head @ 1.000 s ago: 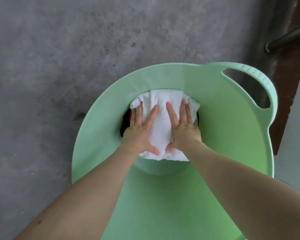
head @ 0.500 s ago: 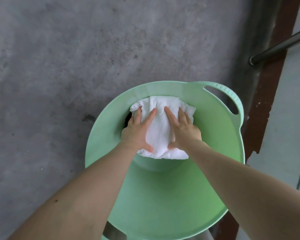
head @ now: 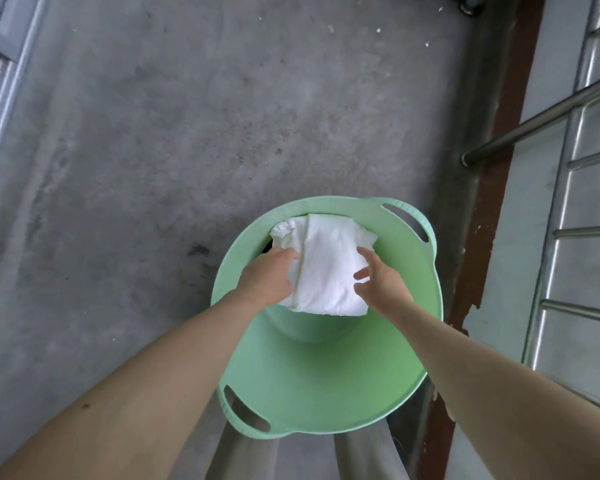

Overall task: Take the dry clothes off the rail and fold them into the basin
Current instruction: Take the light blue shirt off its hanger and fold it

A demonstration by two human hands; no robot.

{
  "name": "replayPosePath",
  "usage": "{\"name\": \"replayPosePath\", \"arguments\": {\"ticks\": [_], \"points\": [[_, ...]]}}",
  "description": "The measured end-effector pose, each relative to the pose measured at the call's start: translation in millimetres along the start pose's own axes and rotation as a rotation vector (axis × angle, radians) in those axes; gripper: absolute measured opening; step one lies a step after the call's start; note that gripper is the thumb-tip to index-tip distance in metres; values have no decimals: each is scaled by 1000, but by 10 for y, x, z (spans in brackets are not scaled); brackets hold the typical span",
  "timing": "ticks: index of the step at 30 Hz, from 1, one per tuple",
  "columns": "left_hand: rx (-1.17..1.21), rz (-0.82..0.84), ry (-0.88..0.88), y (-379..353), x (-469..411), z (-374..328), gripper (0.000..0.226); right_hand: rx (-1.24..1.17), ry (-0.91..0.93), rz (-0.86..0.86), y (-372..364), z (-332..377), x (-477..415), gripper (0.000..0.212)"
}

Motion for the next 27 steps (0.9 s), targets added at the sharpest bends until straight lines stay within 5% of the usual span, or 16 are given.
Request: {"name": "replayPosePath", "arguments": {"ticks": [2, 6, 19, 27], "points": [[88, -18, -12, 190, 199, -24, 24, -104, -41, -20, 59, 55, 170, 51], [78, -92, -43, 574, 637, -17, 31, -288, -65, -73, 248, 365, 503, 34], [292, -257, -59, 2042, 1774, 417, 27, -529, 14, -295, 1004, 1736, 1553, 32], [324, -322, -144, 2778, 2667, 680, 30, -564, 142, -252, 1211, 2823, 2010, 33]]}}
Point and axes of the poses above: each hand's wrist, its own x-axis away from the middle knuckle, its own y-axis out of the back of the hand, z = x × y, the point moved 9 cm from there along -x, towards the middle knuckle, and after that the axes turned 15 degrees about y, right-handed, at the moved point
